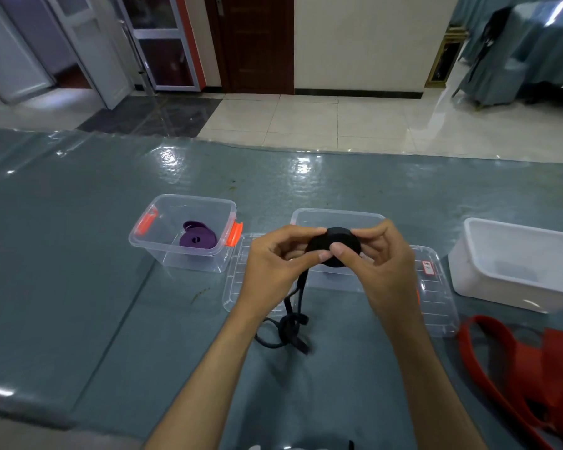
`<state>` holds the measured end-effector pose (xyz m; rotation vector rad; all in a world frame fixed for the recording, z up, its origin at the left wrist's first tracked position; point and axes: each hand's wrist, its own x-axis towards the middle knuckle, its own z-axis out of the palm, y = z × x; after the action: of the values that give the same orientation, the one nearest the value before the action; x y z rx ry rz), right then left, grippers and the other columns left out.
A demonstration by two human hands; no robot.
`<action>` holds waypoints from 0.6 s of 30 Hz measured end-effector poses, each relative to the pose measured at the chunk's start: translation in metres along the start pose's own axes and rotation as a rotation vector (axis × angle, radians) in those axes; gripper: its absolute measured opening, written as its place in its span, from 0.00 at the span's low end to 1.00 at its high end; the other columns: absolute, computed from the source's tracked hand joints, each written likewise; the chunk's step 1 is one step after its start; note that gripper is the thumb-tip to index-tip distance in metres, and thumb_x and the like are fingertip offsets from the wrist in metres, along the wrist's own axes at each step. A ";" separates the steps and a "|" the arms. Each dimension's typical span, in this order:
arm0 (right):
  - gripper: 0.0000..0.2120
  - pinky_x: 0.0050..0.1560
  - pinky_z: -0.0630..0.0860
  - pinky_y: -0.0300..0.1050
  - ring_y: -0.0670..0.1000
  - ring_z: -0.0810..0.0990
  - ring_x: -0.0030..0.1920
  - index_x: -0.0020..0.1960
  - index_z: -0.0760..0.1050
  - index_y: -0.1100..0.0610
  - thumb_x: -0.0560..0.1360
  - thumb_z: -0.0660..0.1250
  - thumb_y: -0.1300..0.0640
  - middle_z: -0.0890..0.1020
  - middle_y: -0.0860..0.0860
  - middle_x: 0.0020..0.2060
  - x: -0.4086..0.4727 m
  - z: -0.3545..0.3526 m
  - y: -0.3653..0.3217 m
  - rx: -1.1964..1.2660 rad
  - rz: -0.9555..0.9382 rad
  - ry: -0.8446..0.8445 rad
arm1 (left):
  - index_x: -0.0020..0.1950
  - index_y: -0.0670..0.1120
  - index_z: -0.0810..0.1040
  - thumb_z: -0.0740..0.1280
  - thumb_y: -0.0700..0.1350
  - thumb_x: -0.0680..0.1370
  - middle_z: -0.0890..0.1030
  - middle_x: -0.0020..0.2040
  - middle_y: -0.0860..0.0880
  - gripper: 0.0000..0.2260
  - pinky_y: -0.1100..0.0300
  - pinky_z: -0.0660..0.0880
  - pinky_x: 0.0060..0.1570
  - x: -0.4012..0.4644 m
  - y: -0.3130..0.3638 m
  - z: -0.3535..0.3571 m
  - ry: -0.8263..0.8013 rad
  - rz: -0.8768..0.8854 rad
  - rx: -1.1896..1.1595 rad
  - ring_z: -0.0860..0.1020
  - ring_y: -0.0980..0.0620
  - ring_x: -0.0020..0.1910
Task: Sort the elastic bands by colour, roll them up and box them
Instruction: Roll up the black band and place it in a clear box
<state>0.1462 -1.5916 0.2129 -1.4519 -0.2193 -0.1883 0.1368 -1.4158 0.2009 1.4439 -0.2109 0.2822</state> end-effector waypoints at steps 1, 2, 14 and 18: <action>0.13 0.47 0.84 0.39 0.51 0.90 0.48 0.48 0.77 0.58 0.71 0.79 0.68 0.89 0.51 0.44 0.002 -0.002 -0.002 -0.011 -0.001 0.009 | 0.55 0.53 0.87 0.81 0.40 0.72 0.88 0.53 0.48 0.15 0.60 0.82 0.54 -0.001 0.001 0.003 0.022 0.004 0.007 0.87 0.47 0.54; 0.13 0.46 0.85 0.41 0.52 0.90 0.47 0.48 0.77 0.57 0.71 0.79 0.67 0.89 0.52 0.44 0.003 -0.003 -0.004 -0.011 -0.016 0.017 | 0.54 0.53 0.86 0.82 0.40 0.72 0.89 0.52 0.48 0.14 0.60 0.83 0.53 -0.003 0.001 0.006 0.050 0.007 -0.006 0.88 0.47 0.53; 0.11 0.44 0.87 0.50 0.56 0.90 0.45 0.47 0.78 0.57 0.72 0.79 0.66 0.89 0.54 0.44 0.003 -0.011 0.001 -0.030 0.058 -0.027 | 0.54 0.53 0.86 0.81 0.41 0.73 0.88 0.50 0.49 0.13 0.64 0.81 0.53 -0.004 -0.004 0.005 0.120 -0.012 0.018 0.87 0.51 0.53; 0.13 0.43 0.87 0.47 0.52 0.90 0.46 0.53 0.83 0.52 0.75 0.78 0.66 0.89 0.49 0.46 0.001 -0.007 0.002 -0.059 -0.019 0.001 | 0.54 0.54 0.88 0.78 0.34 0.74 0.88 0.53 0.50 0.16 0.64 0.80 0.56 -0.010 -0.010 0.005 0.114 -0.026 -0.017 0.87 0.52 0.55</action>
<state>0.1477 -1.5987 0.2101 -1.5082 -0.2280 -0.2123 0.1307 -1.4227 0.1890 1.4080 -0.1016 0.3392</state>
